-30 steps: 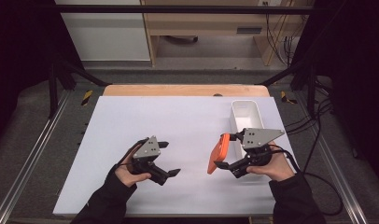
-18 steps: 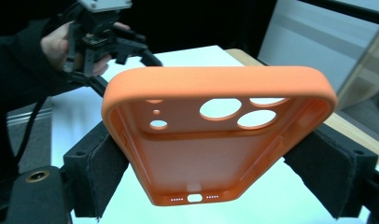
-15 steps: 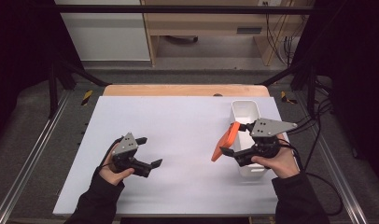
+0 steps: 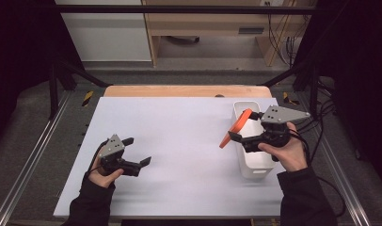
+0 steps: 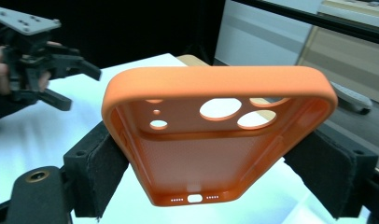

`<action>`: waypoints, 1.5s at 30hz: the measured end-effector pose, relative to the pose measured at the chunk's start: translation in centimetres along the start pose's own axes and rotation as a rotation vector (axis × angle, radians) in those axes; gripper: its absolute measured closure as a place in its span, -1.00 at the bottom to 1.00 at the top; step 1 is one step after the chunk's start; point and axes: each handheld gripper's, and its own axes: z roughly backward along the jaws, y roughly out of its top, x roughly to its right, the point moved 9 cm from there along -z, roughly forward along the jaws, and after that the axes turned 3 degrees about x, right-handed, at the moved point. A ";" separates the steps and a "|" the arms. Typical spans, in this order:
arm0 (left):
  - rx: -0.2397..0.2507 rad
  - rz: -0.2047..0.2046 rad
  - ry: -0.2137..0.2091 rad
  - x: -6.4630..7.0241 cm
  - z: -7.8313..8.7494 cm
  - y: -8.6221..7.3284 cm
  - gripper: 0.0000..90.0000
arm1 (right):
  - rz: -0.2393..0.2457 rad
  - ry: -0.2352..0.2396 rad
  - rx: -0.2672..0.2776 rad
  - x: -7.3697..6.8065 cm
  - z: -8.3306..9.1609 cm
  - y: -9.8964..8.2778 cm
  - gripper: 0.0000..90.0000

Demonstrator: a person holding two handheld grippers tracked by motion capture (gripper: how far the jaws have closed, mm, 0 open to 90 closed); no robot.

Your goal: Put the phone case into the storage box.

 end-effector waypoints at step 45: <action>0.032 0.047 0.094 -3.9 2.3 -2.3 -0.99 | -0.191 -0.456 -0.124 11.8 -3.4 0.6 -0.65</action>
